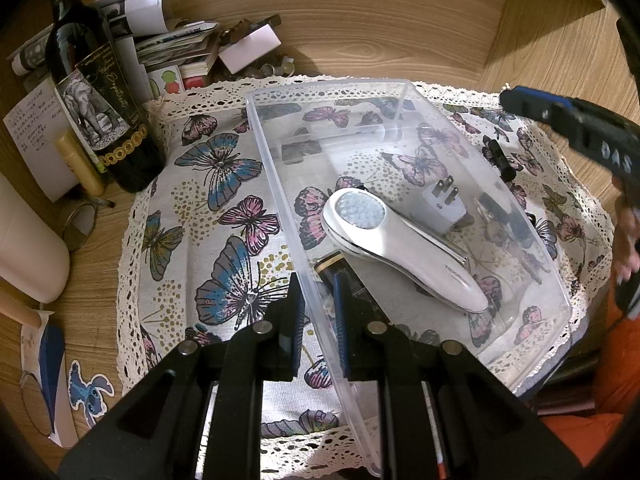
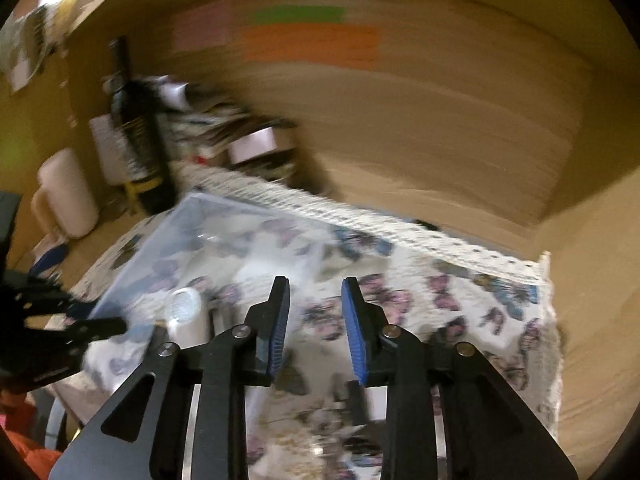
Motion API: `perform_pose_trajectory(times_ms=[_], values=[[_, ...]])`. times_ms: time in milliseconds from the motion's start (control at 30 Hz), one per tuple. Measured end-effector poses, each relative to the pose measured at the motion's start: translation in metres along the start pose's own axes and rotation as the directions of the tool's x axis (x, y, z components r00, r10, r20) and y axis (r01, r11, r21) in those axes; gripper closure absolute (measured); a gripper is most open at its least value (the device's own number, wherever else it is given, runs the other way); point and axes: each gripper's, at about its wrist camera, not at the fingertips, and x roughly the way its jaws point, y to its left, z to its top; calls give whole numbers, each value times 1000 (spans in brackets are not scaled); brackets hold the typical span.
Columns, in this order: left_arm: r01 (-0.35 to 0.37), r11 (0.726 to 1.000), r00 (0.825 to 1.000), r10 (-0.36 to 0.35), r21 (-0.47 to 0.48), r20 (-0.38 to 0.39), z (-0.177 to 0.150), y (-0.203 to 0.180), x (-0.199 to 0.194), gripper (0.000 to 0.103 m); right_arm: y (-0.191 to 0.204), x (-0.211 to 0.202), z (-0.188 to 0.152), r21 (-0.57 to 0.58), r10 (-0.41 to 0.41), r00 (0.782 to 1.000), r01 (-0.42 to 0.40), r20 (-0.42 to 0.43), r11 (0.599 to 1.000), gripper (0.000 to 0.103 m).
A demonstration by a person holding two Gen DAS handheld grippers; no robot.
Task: Organize rigid objects
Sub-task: 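Lower the pen into the box and open the right gripper, then grasp the small black plug adapter with the right gripper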
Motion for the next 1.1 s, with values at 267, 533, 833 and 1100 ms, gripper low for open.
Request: perform_pose_trajectory(times_ms=[267,533,833,1100], values=[[0,1000,1000,0,-1,0,0,0,0,89,-66,23,-4,151,-122,991,128,-49,980,69],[-2,1000,1000,2,1,0,0,0,0,89,-94,70,-35,199,-129,971,169,-202,965,69],[0,1000,1000,0,0,-3,0,1,1,89,-102,101,-54,193,-120,954,177,-275,965,82],[-1,1000,1000,1,1,-2,0,1,1,89,-92,76,-46,185,-114,974,152,-198,971,82]])
